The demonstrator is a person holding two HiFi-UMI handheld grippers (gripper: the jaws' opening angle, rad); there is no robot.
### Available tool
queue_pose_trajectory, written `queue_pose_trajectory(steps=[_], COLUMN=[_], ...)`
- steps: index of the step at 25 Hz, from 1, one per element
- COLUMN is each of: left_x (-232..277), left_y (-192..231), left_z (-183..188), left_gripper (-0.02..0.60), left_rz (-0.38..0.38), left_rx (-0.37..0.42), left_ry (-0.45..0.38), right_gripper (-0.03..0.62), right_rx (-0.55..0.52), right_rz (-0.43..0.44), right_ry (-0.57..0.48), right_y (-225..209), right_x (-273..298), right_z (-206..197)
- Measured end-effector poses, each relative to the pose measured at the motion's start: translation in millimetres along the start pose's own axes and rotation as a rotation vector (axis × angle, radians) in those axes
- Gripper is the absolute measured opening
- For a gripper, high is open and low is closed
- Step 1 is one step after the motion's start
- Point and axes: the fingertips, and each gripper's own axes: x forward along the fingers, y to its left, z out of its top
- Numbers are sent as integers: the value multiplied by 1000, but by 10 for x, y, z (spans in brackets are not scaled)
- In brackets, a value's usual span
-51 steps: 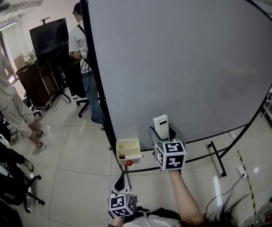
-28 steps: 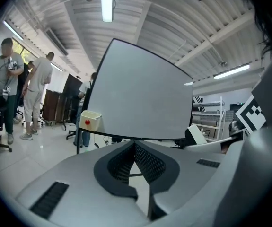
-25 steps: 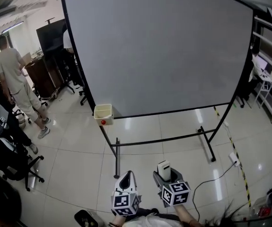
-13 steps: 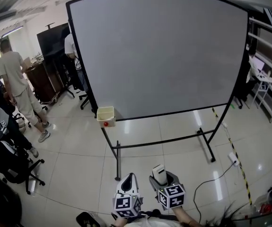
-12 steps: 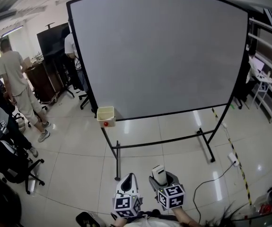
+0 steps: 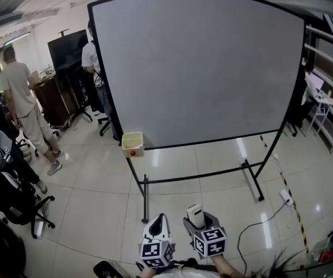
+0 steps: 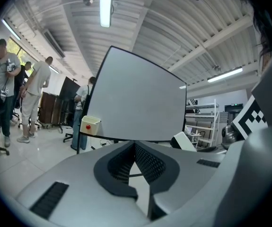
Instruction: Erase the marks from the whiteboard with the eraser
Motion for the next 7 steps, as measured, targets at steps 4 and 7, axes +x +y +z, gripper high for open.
queue_pose_trajectory(steps=[4, 7], left_x=[-37, -60], left_y=[24, 54], left_z=[-9, -15], left_gripper=[-9, -9], left_rz=[3, 4], left_rx=[1, 4], left_ry=[0, 1], right_gripper=[270, 270], right_rx=[2, 3], right_rz=[4, 6], right_ry=[2, 3], right_y=[43, 80], right_x=[-5, 3], right_z=[-32, -57])
